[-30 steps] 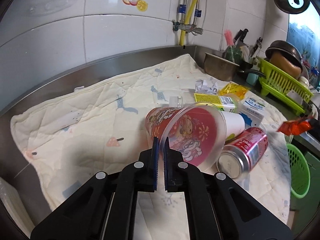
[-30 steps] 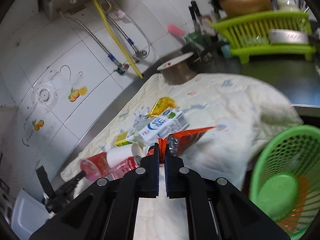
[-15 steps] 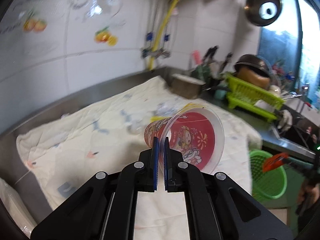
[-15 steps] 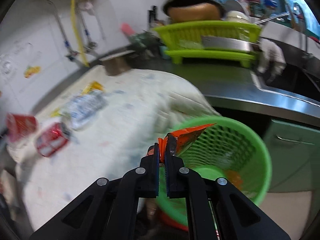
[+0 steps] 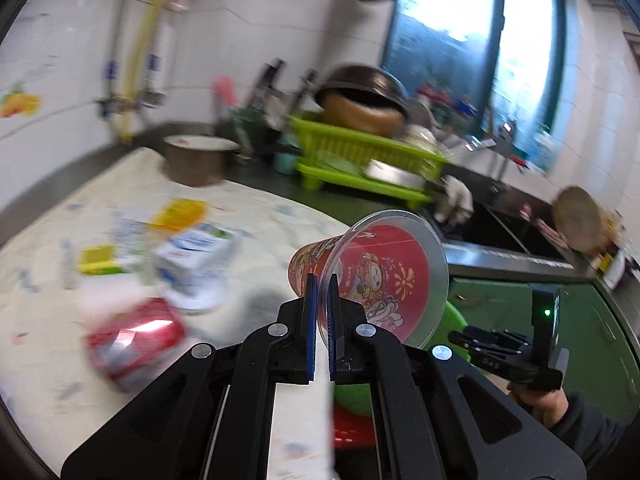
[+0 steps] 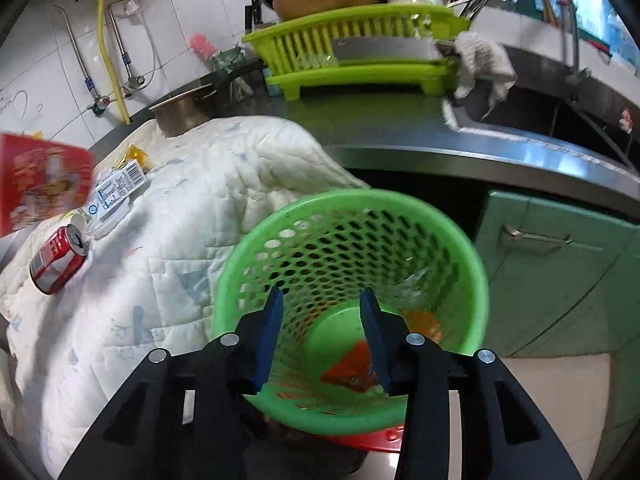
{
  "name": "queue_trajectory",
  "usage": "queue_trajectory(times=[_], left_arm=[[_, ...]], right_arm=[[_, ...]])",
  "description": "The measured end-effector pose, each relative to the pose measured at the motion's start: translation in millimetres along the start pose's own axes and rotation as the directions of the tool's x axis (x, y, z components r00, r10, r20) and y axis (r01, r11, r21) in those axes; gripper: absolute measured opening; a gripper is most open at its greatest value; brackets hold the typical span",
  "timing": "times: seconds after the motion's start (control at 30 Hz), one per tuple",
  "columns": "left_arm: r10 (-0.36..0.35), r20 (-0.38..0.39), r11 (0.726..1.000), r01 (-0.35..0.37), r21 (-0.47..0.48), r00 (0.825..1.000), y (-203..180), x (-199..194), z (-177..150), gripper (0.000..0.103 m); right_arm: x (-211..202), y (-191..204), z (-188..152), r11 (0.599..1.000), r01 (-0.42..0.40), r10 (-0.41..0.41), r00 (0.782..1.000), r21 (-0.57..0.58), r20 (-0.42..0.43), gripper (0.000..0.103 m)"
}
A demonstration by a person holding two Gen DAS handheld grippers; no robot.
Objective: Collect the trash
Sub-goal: 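Carry the orange wrapper and red cup to the green basket and release both, then move the left tool to the Coca-Cola can and grasp it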
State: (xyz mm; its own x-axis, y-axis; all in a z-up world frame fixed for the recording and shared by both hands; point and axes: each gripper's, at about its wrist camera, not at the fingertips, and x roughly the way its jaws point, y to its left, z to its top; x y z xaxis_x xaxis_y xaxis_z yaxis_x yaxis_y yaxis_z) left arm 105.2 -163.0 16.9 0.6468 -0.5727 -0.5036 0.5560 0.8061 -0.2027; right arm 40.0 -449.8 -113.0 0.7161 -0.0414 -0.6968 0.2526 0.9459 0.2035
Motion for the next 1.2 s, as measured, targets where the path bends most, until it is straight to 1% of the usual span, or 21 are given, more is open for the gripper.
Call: queue_trajectory(times=[0.07,0.13,0.2,0.27,0.3,0.4,0.43,0.53,0.6,0.7,0.73,0.77,0.83,0.87,0.9,1.03,1.13,1.2], left_arm=[[-0.045,-0.036,0.999,0.045,0.009,0.998,-20.6,23.4,-4.1,0.003],[-0.084,-0.077,0.996,0.086,0.015,0.993,-37.1,44.1,-10.8,0.003],[-0.11,-0.121,0.993,0.114,0.027,0.986,-53.4,67.5,-18.0,0.003],[-0.116,-0.16,0.992,0.122,0.03,0.98,-62.8,86.9,-25.2,0.003],[-0.132,-0.186,0.99,0.14,0.029,0.974,-68.8,98.7,-30.5,0.003],[-0.15,-0.248,0.986,0.162,0.029,0.957,-81.8,125.2,-45.7,0.004],[-0.152,-0.268,0.986,0.164,0.025,0.951,-84.7,133.1,-51.0,0.004],[-0.149,-0.319,0.986,0.164,0.02,0.936,-90.9,153.6,-65.1,0.004],[-0.157,-0.358,0.986,0.168,0.001,0.921,-91.4,164.2,-75.1,0.007],[-0.144,-0.386,0.988,0.157,0.004,0.911,-91.9,171.2,-84.3,0.009],[-0.148,-0.393,0.987,0.161,0.0,0.908,-91.5,171.3,-86.2,0.009],[-0.153,-0.397,0.986,0.164,-0.006,0.905,-90.5,171.5,-86.2,0.011],[-0.155,-0.393,0.986,0.165,-0.009,0.906,-89.4,168.7,-85.2,0.019],[-0.155,-0.39,0.986,0.164,-0.01,0.908,-88.9,166.8,-84.1,0.034],[-0.145,-0.38,0.988,0.155,-0.004,0.914,-88.8,163.5,-82.2,0.039],[-0.134,-0.355,0.989,0.145,0.004,0.925,-86.2,150.0,-73.8,0.039],[-0.108,-0.317,0.993,0.114,0.0,0.942,-75.4,130.5,-63.7,0.039],[-0.077,-0.288,0.997,0.078,-0.01,0.955,-63.9,113.5,-57.1,0.039]], right_arm=[[-10.7,-7.8,-0.4,1.0,0.002,-0.002,1.0,0.001,0.022,0.045],[-21.9,-15.4,-0.4,1.0,0.008,-0.008,0.999,0.003,0.042,0.052],[-36.1,-23.8,-0.9,1.0,0.009,-0.009,0.998,0.009,0.069,0.055],[-48.5,-30.3,-1.8,1.0,0.017,-0.018,0.995,0.012,0.094,0.058],[-53.6,-33.0,-2.1,1.0,0.019,-0.02,0.994,0.015,0.104,0.06],[-68.1,-40.2,-3.1,1.0,0.012,-0.015,0.992,0.023,0.129,0.062],[-71.5,-42.0,-3.5,1.0,0.012,-0.015,0.991,0.025,0.135,0.064],[-80.6,-44.9,-4.8,0.999,0.005,-0.011,0.988,0.035,0.153,0.065],[-83.5,-45.7,-5.7,0.999,-0.002,-0.004,0.988,0.039,0.157,0.065],[-86.3,-44.9,-7.6,0.999,-0.01,0.003,0.987,0.041,0.161,0.065],[-86.4,-44.5,-7.8,0.999,-0.011,0.004,0.987,0.04,0.161,0.065],[-86.6,-43.1,-7.8,0.999,-0.014,0.008,0.987,0.038,0.161,0.065],[-87.6,-40.2,-7.5,0.999,-0.021,0.015,0.987,0.036,0.163,0.065],[-87.9,-38.9,-7.0,0.999,-0.022,0.016,0.986,0.033,0.163,0.065],[-88.8,-36.2,-6.2,0.999,-0.022,0.017,0.986,0.027,0.165,0.065],[-94.0,-24.9,-2.6,1.0,-0.03,0.029,0.984,0.002,0.176,0.068],[-98.0,-15.5,0.4,0.999,-0.045,0.047,0.981,-0.014,0.187,0.069],[-99.0,-8.4,2.0,0.998,-0.052,0.057,0.98,-0.027,0.191,0.07]])
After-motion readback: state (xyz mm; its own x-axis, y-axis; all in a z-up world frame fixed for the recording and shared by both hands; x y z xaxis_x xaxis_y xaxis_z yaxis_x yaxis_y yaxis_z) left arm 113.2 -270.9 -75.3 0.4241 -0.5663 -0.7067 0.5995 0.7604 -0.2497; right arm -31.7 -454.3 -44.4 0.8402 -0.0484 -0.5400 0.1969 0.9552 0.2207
